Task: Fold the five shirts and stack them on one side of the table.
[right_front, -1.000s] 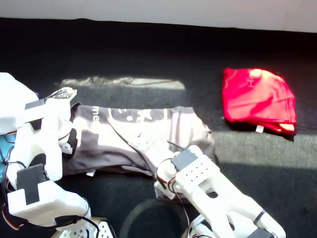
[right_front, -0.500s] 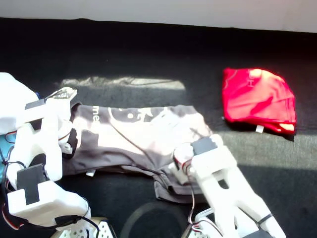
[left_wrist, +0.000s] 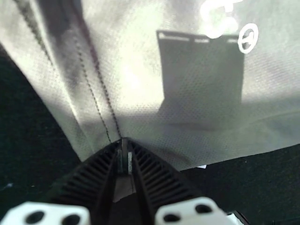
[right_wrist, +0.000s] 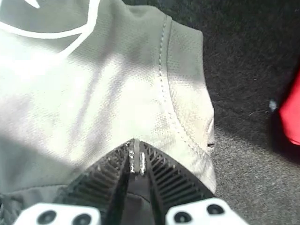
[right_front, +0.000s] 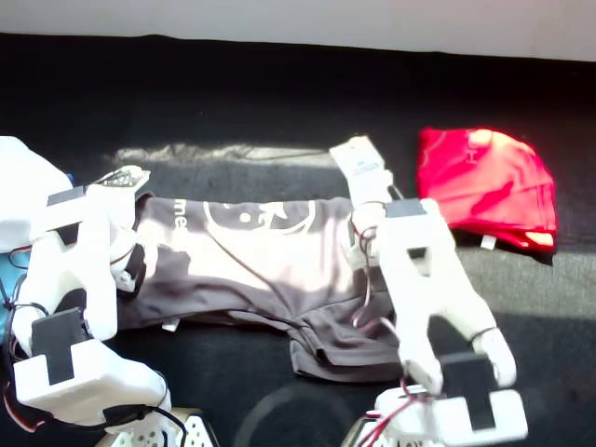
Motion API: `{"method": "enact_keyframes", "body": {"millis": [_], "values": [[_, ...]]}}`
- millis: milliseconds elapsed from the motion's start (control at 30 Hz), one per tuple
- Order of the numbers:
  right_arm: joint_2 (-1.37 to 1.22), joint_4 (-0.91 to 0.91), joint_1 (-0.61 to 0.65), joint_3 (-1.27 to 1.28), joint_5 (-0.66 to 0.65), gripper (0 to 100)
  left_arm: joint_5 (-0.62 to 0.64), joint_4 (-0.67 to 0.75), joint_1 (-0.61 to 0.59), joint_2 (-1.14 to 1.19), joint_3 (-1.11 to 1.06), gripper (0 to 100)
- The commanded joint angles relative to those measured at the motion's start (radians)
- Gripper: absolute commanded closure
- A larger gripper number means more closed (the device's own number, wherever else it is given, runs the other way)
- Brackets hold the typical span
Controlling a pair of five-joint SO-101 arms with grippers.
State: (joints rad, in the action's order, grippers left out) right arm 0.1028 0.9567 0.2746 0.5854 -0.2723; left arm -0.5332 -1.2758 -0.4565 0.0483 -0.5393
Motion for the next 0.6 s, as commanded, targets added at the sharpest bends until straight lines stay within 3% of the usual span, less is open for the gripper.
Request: {"method": "enact_keyframes", "body": {"millis": [0, 100, 333, 567], "values": [[-0.182, -0.028, -0.048, -0.113, 0.025, 99.1, -0.029, -0.008, -0.053, -0.042, 0.012, 99], [-0.282, 0.002, -0.093, -0.186, 0.025, 99.1, -0.095, -0.008, -0.094, -0.041, 0.005, 99], [-0.312, 0.056, -0.163, -0.338, 0.023, 99.1, -0.101, -0.008, -0.105, 0.127, 0.042, 99], [-0.309, 0.346, -0.099, -0.575, 0.017, 99.1, -0.1, -0.017, -0.134, 0.186, 0.136, 99]]}}
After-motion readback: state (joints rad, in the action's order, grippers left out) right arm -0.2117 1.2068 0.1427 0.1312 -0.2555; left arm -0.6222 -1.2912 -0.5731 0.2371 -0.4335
